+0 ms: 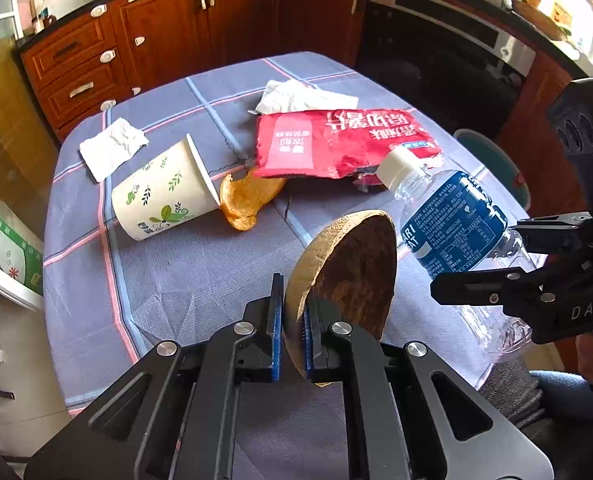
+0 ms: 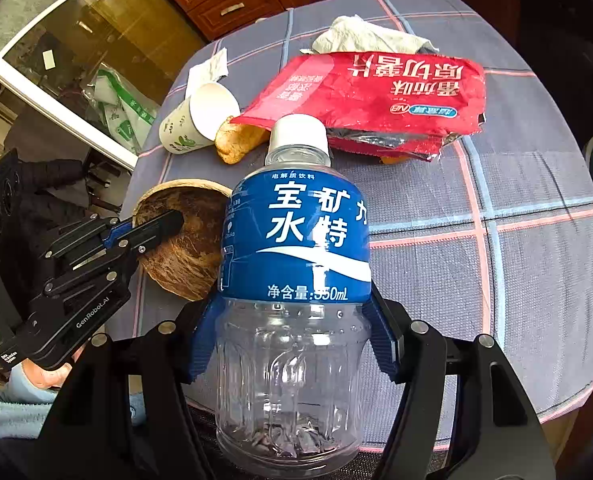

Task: Collect trash
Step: 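Grasp the brown coconut shell with the left tool while the right tool holds the bottle, then carry the coconut shell and bottle to the teal bin and release both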

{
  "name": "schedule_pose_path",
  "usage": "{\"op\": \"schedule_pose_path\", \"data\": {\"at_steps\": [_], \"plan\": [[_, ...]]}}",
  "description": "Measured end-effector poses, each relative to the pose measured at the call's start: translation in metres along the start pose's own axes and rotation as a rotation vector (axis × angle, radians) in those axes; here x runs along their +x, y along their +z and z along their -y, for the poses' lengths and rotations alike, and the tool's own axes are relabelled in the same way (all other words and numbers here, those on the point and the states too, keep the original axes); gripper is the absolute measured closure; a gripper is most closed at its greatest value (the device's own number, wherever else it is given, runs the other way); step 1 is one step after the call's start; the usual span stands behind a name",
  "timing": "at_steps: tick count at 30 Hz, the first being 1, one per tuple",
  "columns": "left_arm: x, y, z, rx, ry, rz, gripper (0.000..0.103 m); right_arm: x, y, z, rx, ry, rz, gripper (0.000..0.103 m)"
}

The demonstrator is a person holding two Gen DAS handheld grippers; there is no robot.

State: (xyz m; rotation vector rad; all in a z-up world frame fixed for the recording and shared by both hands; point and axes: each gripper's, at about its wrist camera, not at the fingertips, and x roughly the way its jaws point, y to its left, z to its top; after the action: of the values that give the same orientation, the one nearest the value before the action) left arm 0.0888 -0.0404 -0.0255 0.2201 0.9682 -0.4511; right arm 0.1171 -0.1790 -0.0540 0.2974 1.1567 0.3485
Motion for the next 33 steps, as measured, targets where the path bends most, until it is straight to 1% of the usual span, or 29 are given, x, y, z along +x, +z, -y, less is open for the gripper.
{"op": "schedule_pose_path", "data": {"at_steps": [5, 10, 16, 21, 24, 30, 33], "plan": [[-0.014, 0.009, 0.013, 0.016, 0.0, 0.034, 0.095, -0.016, -0.003, 0.01, 0.024, 0.013, 0.028, 0.041], [-0.023, 0.023, 0.031, 0.047, -0.006, 0.052, 0.094, -0.041, -0.006, 0.024, 0.052, 0.016, 0.086, 0.041], [-0.021, 0.051, 0.06, 0.079, -0.052, 0.058, 0.094, -0.07, -0.009, 0.051, 0.108, 0.013, 0.156, 0.041], [-0.014, 0.08, 0.095, 0.128, -0.093, 0.06, 0.094, -0.099, -0.012, 0.089, 0.181, -0.002, 0.224, 0.041], [-0.004, 0.101, 0.122, 0.167, -0.118, 0.048, 0.094, -0.118, -0.012, 0.115, 0.228, -0.016, 0.267, 0.041], [0.023, 0.142, 0.186, 0.249, -0.171, 0.016, 0.094, -0.156, -0.011, 0.175, 0.321, -0.064, 0.345, 0.041], [0.042, 0.16, 0.217, 0.274, -0.196, -0.008, 0.094, -0.169, -0.011, 0.209, 0.373, -0.102, 0.369, 0.041]]}}
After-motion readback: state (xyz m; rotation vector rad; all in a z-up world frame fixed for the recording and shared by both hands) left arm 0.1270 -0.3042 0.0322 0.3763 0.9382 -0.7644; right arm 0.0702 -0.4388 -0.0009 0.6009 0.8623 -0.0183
